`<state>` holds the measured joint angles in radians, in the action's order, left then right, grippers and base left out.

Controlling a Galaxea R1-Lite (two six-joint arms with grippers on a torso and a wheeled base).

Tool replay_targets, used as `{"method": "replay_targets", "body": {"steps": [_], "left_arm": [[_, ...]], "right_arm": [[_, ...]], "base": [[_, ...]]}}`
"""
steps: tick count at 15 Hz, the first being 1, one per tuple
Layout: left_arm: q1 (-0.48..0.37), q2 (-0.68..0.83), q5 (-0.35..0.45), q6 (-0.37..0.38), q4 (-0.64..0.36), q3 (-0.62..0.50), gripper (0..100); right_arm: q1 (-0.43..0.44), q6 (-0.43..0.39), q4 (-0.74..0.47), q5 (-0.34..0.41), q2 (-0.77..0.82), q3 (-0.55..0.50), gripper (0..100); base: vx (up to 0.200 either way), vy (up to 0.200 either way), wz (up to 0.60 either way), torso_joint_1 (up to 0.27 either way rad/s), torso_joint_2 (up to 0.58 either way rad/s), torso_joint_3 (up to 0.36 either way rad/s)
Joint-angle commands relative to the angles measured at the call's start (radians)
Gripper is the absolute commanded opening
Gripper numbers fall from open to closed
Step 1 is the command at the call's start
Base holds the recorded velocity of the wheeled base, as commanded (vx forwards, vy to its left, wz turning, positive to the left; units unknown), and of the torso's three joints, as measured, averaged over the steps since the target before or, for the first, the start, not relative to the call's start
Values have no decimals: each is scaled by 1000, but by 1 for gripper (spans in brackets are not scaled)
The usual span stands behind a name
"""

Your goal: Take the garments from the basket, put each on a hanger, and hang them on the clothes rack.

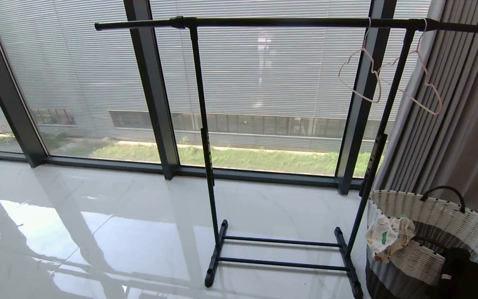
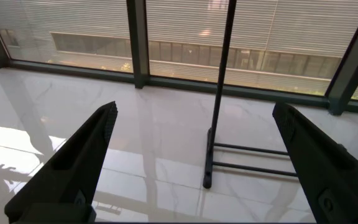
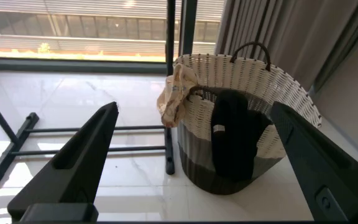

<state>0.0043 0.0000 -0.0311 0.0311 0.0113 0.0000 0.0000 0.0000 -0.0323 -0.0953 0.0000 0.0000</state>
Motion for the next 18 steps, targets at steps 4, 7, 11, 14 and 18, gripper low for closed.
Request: {"method": "replay_targets", "body": {"steps": [4, 7, 11, 14, 18], "left_arm": [[0, 0, -1, 0, 1, 0, 100], [0, 0, 0, 3, 1, 0, 100], [0, 0, -1, 4, 1, 0, 100], [0, 0, -1, 3, 1, 0, 100], [0, 0, -1, 0, 1, 0, 100]], "right_arm": [[0, 0, 0, 0, 0, 0, 100], [0, 0, 0, -1, 0, 0, 100], [0, 2, 0, 0, 0, 0, 100], [0, 2, 0, 0, 0, 0, 100], [0, 2, 0, 0, 0, 0, 100]], "base": [[0, 0, 0, -98, 367, 260], [0, -200, 0, -19, 87, 64], [0, -200, 0, 2, 14, 21], [0, -200, 0, -1, 4, 4], [0, -200, 0, 0, 5, 4]]}}
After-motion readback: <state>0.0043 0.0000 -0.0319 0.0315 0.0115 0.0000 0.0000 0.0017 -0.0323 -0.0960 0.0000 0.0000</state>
